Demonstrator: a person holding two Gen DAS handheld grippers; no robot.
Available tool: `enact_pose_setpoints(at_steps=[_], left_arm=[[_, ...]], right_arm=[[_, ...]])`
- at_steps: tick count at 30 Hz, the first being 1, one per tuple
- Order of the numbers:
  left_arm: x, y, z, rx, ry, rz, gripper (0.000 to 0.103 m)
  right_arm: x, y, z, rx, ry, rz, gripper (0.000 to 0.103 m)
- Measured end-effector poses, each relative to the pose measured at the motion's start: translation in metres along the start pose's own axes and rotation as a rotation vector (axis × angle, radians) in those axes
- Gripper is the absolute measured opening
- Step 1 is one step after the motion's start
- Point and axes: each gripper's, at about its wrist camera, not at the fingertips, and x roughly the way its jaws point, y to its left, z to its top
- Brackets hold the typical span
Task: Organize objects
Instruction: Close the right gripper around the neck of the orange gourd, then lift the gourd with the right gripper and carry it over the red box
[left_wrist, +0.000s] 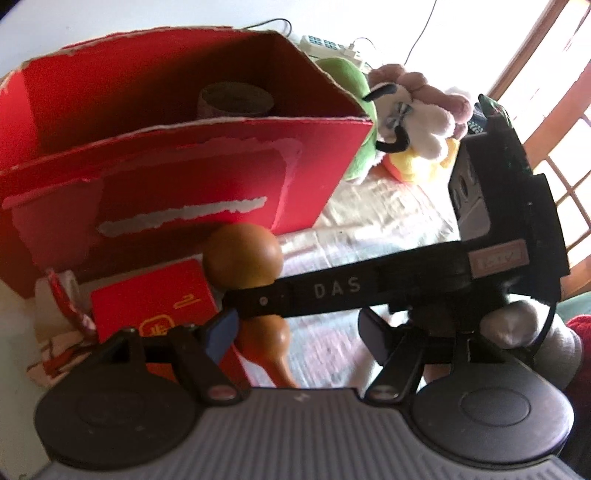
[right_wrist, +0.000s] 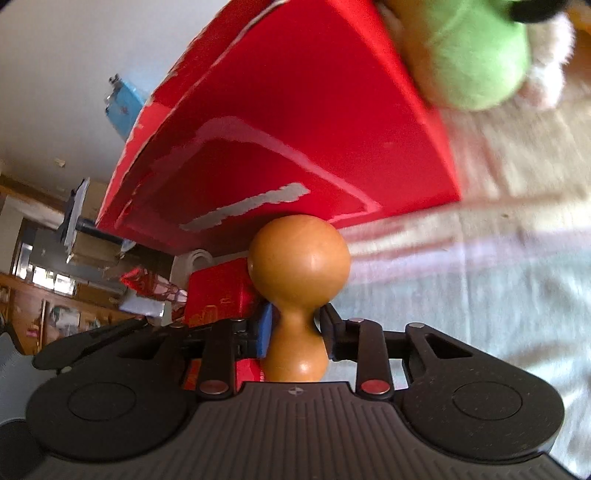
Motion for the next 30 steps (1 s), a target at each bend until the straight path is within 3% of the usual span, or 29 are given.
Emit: enact_pose_setpoints(at_steps=[11,18,22,30], left_arm=[[0.038,-0.026,0.006,0.068,0.070,-0.057,0.070],[0.062,-0.043,0.006,0.090,0.132,-0.083,0.056],[0.057,-0.060,0.010,0.130,0.117,-0.101,0.046],[0.031,-0.088,0.024,0.163,0.019,-0.139,0.043]], right_arm=[[-0.046,-0.032,-0.006,0.083,-0.070,-0.077,0.030],[-0.065,-0.038,-0.010,0.095,-0.119,-0.094,0.030],[-0.076,-0.038,-0.013,0.087,-0.132,-0.097,0.031],[-0.110,-0.020,-0.012,0.024,-0.182,-0.083,0.031]])
